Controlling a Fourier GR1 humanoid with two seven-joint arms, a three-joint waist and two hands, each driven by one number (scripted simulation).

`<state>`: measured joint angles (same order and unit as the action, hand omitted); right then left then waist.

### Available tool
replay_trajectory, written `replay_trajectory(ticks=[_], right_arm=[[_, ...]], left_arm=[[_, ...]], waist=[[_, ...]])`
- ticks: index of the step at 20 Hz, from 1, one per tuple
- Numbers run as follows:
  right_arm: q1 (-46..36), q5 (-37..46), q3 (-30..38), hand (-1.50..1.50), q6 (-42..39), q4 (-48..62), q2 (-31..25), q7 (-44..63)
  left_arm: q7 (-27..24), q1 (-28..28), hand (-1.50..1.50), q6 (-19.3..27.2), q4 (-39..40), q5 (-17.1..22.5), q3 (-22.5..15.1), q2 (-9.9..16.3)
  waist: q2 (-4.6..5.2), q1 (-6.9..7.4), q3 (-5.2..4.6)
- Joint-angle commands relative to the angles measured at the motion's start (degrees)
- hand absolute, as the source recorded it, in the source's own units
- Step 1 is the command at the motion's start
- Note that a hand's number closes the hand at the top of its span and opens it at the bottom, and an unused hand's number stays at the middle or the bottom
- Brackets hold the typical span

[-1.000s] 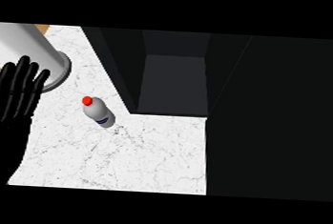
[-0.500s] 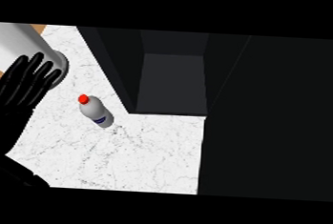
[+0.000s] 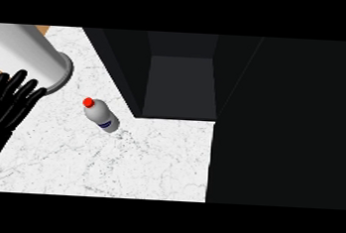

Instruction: Pick up the bottled water, place it into the cabinet and close the cabinet

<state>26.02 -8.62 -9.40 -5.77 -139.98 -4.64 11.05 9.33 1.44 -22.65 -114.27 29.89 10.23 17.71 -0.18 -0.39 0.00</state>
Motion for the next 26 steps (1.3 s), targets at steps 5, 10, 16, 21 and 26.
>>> replay_trajectory(ticks=[5, 10, 16, 21, 26], right_arm=[[4.59, 0.75, -2.63, -1.5, 0.73, -7.83, 0.98, 2.56], [12.99, -2.22, -1.71, -1.5, -3.22, -9.55, -0.85, -1.66], [17.41, 3.19, -5.56, -1.5, -3.96, -9.66, 0.3, -7.45], [19.51, 0.86, -2.94, -1.5, -6.37, -8.15, -1.21, -10.66], [22.92, 3.29, -6.79, -1.5, -5.89, -12.31, -0.99, -10.29]], left_arm=[[-1.55, 1.46, -1.5, -0.35, 1.13, -7.31, -1.14, -2.52], [-5.71, 0.87, -1.5, -0.19, 6.08, -8.68, 1.56, -3.79], [-12.56, -0.19, -1.5, -1.01, 16.15, -14.65, 3.18, -3.41], [-16.66, -9.44, -1.5, 0.28, 29.55, -19.26, 2.38, -3.66], [-27.19, -11.05, -1.5, 0.07, 41.78, -25.06, 1.08, -5.16]], waist=[[0.09, -0.01, -0.02], [0.03, -0.35, 0.0], [-0.01, -0.58, -0.03], [0.14, -0.96, -0.03], [0.23, -1.42, -0.11]])
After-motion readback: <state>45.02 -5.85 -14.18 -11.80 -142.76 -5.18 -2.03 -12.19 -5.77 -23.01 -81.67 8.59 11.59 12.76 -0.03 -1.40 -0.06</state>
